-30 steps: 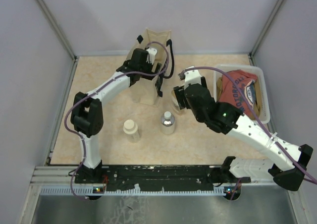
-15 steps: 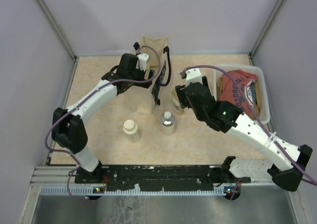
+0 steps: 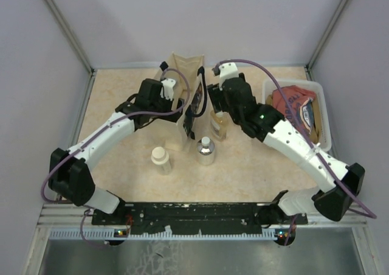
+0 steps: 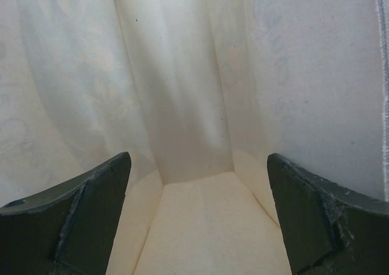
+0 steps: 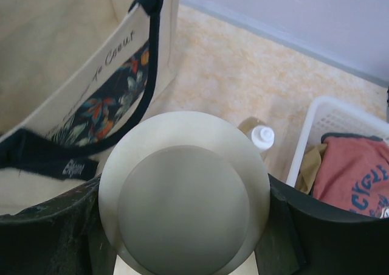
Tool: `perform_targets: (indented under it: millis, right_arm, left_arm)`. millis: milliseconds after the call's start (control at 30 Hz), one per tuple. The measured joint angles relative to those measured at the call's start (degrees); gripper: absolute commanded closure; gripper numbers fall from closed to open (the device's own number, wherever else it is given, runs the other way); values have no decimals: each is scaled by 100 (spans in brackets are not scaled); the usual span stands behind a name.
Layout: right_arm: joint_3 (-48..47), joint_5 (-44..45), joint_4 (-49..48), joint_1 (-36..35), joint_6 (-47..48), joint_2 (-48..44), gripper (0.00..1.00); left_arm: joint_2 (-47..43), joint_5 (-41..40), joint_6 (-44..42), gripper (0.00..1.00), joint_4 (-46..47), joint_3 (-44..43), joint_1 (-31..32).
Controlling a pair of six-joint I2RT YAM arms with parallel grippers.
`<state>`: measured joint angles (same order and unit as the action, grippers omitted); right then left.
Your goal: Place the personal care products into the canvas bag
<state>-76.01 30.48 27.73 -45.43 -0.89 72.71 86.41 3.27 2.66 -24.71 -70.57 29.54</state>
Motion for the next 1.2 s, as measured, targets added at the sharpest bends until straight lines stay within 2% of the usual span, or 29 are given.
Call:
perform_targets:
  millis: [300, 467, 567, 667, 900, 1033, 1200]
  right_arm:
    - [-911, -509, -509, 400, 356, 684, 100]
    - [-1038, -994, -979, 398, 511, 769, 100]
    - [-1038, -1270, -1318, 398, 586, 828, 100]
    - [-1167, -1541, -1624, 398, 645, 1060, 100]
    - [-1534, -2210, -2186, 398, 752, 1897, 100]
    - [-1869, -2487, -2284, 398, 798, 2463, 100]
    - [-2284, -2712, -2282, 398, 789, 3250, 100]
  left_arm:
    - [-767, 92, 116, 1, -122, 109, 85]
    - [-1298, 66, 144, 1, 254, 103, 101]
    - [-1639, -304, 151, 1, 518, 83, 103]
    - [-1814, -1093, 118, 1, 570, -72, 111]
    - [-1766, -2229, -4, 1, 584, -177, 105]
    - [-1639, -2520, -15, 1, 584, -42, 22]
    - [-1399, -2317, -11, 1, 656, 304, -254]
